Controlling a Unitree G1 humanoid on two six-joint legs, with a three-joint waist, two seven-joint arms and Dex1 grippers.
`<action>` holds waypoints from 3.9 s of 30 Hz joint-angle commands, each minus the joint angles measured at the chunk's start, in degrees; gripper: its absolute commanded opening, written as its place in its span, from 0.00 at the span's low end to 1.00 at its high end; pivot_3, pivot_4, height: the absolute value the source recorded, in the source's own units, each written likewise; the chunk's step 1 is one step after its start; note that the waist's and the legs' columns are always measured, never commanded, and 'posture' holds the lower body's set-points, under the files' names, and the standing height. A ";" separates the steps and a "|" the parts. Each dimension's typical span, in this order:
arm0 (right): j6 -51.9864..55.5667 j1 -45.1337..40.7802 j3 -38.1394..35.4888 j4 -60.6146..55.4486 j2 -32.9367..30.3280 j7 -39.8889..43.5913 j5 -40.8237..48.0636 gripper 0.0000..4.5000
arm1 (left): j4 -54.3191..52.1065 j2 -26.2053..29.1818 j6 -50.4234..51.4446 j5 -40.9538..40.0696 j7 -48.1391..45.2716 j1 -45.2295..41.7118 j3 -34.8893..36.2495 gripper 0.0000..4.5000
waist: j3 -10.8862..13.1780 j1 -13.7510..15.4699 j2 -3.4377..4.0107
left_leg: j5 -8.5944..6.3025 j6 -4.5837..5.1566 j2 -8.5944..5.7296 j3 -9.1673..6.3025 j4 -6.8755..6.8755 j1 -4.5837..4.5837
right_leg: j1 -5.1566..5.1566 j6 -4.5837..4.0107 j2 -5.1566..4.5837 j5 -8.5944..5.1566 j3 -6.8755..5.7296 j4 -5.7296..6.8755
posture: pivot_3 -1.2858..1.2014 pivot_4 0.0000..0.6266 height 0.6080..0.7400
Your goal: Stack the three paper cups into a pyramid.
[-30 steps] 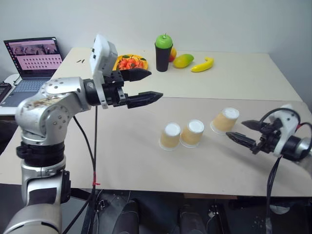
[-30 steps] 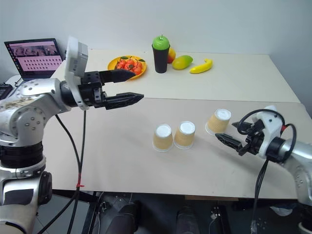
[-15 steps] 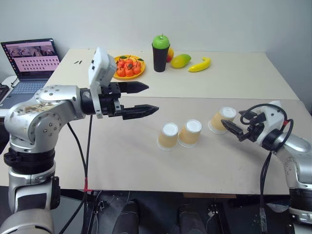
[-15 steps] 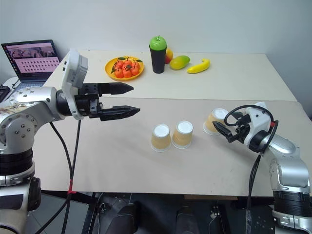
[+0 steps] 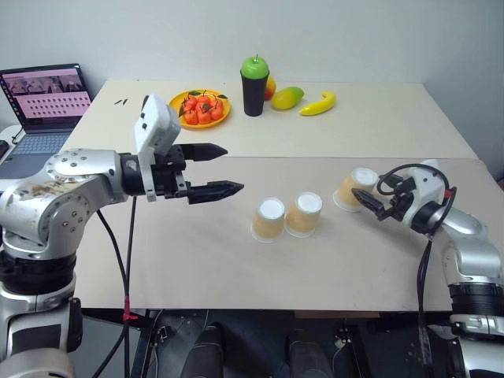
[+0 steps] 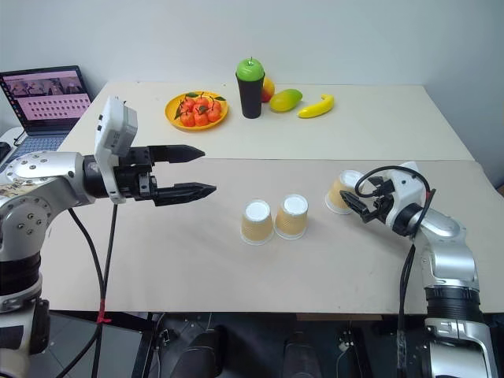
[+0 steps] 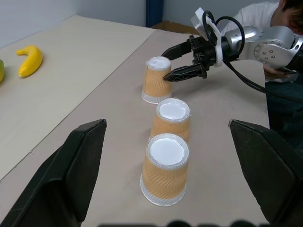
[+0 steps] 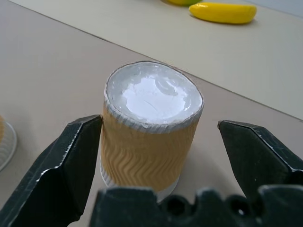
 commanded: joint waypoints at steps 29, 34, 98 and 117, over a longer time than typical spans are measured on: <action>9.41 -14.85 3.28 -7.58 -5.89 11.07 2.58 0.64 | -2.83 0.76 -3.98 0.74 1.38 7.84 2.47 1.00 | 0.03 0.04 0.04 | 0.01 -0.02 0.00 0.00 -0.03 -0.02 | -0.05 -0.06 0.00 0.04 0.00 0.01 | 0.52 0.24 0.97; 23.23 -22.16 5.71 -16.56 -8.54 14.96 7.77 0.64 | -2.02 -0.13 -5.60 1.65 0.74 8.24 0.85 1.00 | 0.05 -0.05 0.06 | 0.01 -0.02 0.04 0.00 -0.07 0.02 | -0.05 -0.05 0.00 -0.01 0.00 0.02 | 0.52 0.24 0.97; 36.22 -26.40 10.61 -26.86 -7.82 20.79 18.15 0.98 | 1.70 -2.57 -9.60 5.78 -0.27 5.21 -3.22 1.00 | 0.07 0.24 -0.10 | 0.01 -0.02 0.01 0.00 -0.04 -0.07 | -0.10 -0.09 0.00 0.01 -0.01 0.01 | 0.52 0.24 0.97; 19.21 -3.57 -3.13 -12.09 -25.21 29.90 11.90 0.98 | -0.69 -1.33 -9.97 7.87 5.80 9.67 1.72 1.00 | 0.12 0.76 -0.14 | 0.00 -0.02 0.02 0.04 -0.04 -0.07 | -0.08 -0.03 0.00 -0.04 0.00 -0.05 | 0.52 0.24 0.97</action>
